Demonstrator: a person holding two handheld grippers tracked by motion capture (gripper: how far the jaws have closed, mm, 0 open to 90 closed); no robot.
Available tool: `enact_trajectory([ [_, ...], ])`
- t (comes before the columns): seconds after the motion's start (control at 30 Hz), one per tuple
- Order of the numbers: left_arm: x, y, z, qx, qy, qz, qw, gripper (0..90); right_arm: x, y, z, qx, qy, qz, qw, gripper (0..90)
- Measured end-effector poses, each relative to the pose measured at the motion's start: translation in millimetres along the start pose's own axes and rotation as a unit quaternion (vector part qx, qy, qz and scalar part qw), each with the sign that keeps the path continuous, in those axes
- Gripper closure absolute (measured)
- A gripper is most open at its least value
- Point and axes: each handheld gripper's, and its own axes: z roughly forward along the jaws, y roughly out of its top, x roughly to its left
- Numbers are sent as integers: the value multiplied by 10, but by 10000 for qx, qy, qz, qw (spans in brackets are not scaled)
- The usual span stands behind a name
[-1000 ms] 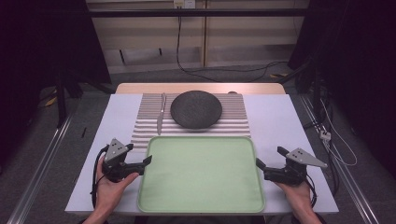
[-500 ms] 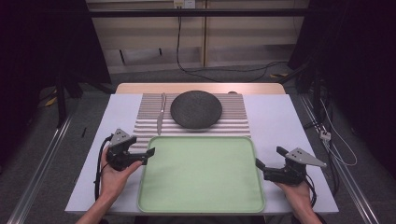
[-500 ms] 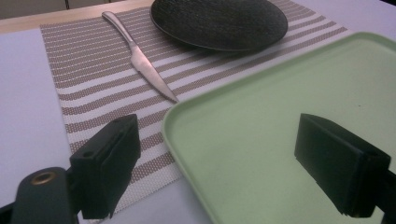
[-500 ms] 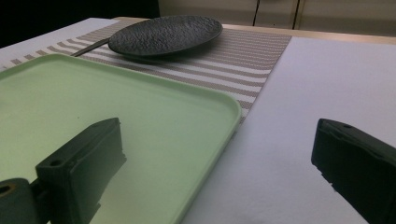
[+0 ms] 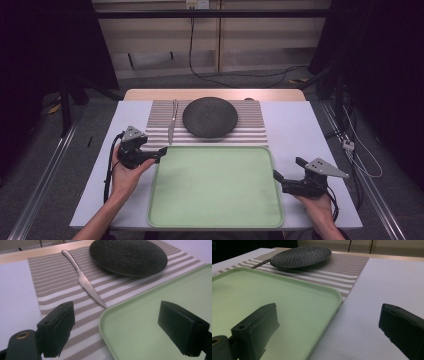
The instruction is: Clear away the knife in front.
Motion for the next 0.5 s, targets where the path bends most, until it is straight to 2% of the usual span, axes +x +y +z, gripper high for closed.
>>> enact_trajectory([
  [0.23, 91, 120, 156, 78, 86, -94, 9999, 144, 7, -1, -3, 16, -7, -5, 10000, 25],
  [0.37, 120, 199, 250, 189, 113, 21, 9998, 157, 4, -1, 6, 22, -7, -6, 10000, 24],
  [0.5, 166, 274, 359, 210, 144, -105, 9996, 154, 5, -4, 8, 31, 2, -25, 10000, 24],
])
